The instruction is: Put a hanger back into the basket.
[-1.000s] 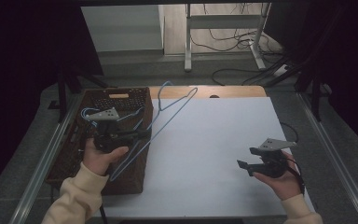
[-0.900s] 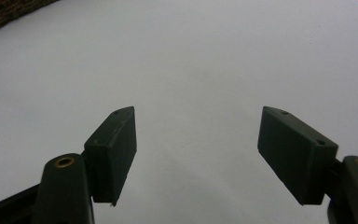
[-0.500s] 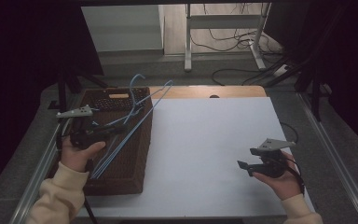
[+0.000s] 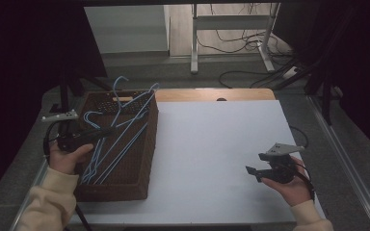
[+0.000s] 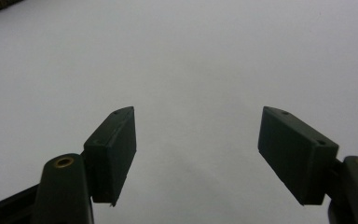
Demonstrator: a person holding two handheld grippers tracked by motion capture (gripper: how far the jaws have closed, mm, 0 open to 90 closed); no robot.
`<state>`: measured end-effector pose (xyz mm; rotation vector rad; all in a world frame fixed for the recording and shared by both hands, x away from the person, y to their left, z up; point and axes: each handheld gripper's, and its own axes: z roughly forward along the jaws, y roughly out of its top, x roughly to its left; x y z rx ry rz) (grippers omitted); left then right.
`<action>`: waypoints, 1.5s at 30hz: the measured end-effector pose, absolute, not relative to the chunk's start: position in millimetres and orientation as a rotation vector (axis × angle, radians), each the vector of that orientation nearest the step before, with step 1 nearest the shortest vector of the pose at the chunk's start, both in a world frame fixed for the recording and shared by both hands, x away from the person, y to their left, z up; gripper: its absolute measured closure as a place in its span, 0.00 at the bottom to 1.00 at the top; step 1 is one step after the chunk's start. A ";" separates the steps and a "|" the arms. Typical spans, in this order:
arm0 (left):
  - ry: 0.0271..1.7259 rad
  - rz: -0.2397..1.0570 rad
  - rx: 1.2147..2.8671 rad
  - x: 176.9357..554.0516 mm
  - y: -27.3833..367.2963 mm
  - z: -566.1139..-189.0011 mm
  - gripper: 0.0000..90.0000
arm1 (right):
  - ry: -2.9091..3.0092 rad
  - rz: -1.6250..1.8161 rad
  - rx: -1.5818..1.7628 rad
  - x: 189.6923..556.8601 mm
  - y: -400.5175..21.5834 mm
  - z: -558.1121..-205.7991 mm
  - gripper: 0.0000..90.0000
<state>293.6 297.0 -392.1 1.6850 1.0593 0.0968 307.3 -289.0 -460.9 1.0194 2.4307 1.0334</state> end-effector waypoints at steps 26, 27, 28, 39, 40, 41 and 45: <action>1.125 0.044 1.721 307.5 312.5 -425.6 0.96 | 2.433 1.017 1.019 307.0 -288.4 -461.2 0.31; 1.125 0.049 1.726 306.7 313.7 -426.3 0.96 | 2.433 1.018 1.018 307.0 -288.1 -461.3 0.31; 1.132 0.046 1.724 305.8 314.6 -427.0 0.96 | 2.434 1.017 1.019 306.7 -287.9 -461.1 0.31; 1.239 -0.024 1.808 314.6 314.9 -455.0 0.96 | 2.438 1.015 1.009 306.7 -286.9 -460.6 0.31; 1.244 -0.032 1.803 315.5 315.0 -457.2 0.96 | 2.436 1.015 1.008 306.5 -286.7 -460.4 0.31; 1.248 -0.032 1.801 316.1 315.3 -458.2 0.96 | 2.436 1.018 1.008 306.4 -286.7 -460.4 0.31; 1.358 0.043 1.799 317.4 320.5 -458.1 0.95 | 2.438 1.016 1.013 306.8 -287.2 -460.7 0.31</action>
